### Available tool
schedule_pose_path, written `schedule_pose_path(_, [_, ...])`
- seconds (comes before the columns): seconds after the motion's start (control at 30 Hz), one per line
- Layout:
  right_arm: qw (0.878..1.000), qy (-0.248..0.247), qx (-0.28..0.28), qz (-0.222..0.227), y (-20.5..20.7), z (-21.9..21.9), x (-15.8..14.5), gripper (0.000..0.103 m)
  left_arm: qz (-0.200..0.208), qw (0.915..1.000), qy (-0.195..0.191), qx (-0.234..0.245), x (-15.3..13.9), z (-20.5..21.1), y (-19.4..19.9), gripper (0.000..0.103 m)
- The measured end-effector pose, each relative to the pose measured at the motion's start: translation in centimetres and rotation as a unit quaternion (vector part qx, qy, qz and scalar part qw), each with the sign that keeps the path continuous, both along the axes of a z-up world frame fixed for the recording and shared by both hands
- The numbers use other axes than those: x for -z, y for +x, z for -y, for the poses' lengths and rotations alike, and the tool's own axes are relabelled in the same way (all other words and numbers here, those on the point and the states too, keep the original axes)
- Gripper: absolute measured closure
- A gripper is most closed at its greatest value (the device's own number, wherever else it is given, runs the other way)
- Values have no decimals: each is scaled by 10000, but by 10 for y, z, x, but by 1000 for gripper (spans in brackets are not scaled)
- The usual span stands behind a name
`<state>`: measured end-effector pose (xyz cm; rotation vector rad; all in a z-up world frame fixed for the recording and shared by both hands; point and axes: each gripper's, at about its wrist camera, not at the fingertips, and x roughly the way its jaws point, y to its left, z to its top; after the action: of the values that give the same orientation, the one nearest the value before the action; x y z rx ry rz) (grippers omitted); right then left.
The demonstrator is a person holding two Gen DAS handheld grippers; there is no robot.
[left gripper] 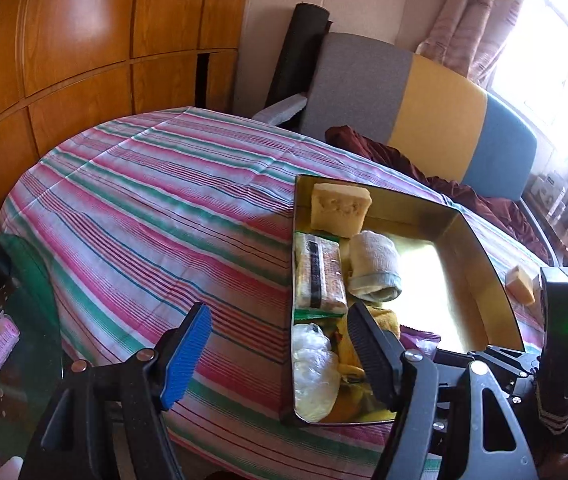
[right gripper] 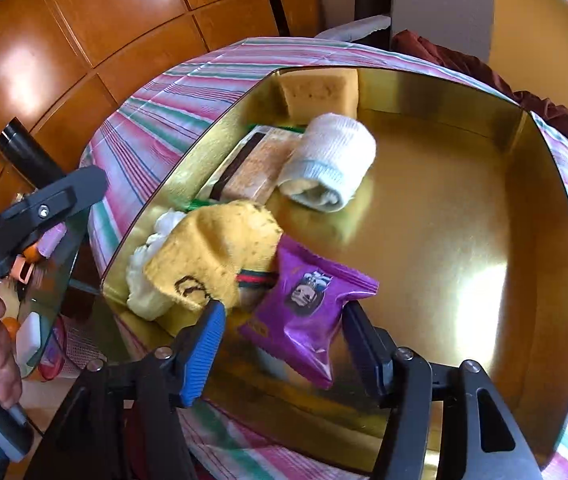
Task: Organize objects
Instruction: 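Carry the purple snack into the gold tray and open the right gripper, then move both grippers back toward the pile of items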
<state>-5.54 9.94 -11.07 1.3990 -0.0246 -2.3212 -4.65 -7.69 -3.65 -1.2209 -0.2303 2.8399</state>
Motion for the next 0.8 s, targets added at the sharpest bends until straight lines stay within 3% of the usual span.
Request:
schedule_pose_path(0.1, [9999, -91, 74, -24, 4, -5, -1, 39, -35, 9999, -79, 72, 0, -5, 1, 31])
schedule_pose_path(0.23, [9995, -213, 199, -132, 9, -15, -12, 25, -121, 9997, -180, 136, -3, -11, 4, 31])
schedule_pose_path(0.8, [9919, -229, 1037, -698, 34, -85, -62, 20, -239, 9953, -518, 787, -10, -53, 21, 31])
